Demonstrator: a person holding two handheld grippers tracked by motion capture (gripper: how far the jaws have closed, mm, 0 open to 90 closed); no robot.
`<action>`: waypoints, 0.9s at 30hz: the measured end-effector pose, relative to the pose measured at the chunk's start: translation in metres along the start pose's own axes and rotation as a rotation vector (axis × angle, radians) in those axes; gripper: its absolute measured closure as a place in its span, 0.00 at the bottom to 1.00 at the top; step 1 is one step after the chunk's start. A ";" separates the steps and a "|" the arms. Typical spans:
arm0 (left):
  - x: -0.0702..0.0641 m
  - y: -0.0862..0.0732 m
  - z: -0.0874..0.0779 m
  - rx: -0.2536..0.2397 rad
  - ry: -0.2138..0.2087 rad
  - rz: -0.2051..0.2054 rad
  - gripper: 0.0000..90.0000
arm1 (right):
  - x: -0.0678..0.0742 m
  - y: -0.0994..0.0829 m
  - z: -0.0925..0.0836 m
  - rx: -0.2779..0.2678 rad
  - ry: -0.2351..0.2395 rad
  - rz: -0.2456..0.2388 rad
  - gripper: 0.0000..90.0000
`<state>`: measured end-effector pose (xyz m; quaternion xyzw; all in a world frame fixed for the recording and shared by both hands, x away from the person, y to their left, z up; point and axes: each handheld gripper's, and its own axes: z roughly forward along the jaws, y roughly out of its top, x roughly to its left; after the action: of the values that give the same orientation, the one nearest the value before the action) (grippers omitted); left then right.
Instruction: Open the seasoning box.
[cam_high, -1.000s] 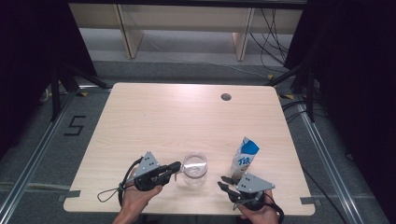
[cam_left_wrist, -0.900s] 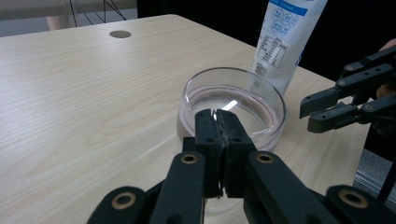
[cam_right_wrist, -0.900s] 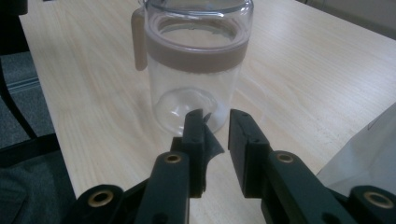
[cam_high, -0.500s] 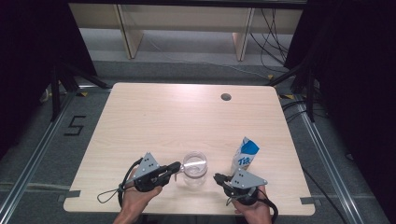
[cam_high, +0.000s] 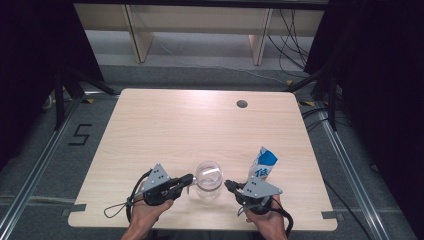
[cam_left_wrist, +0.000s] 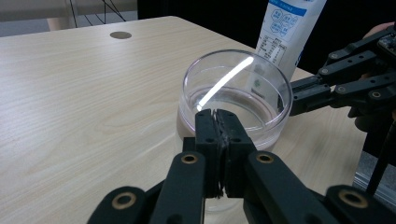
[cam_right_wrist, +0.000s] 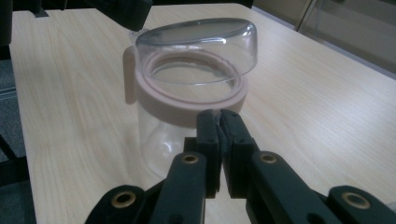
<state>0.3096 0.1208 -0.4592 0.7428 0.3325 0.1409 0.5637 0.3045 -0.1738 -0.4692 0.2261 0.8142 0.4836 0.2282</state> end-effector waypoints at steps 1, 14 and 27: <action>0.000 0.000 0.000 0.003 0.001 0.003 0.97 | 0.000 0.001 0.001 -0.003 0.001 -0.002 0.97; 0.000 0.000 -0.002 -0.013 -0.010 -0.018 0.88 | 0.003 0.017 0.008 -0.032 0.023 -0.016 0.98; -0.001 -0.017 -0.014 0.109 0.029 0.035 0.37 | 0.008 0.024 0.007 -0.041 0.047 -0.029 0.97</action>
<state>0.2954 0.1328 -0.4705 0.7761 0.3348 0.1432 0.5149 0.3058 -0.1539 -0.4521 0.1982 0.8124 0.5021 0.2206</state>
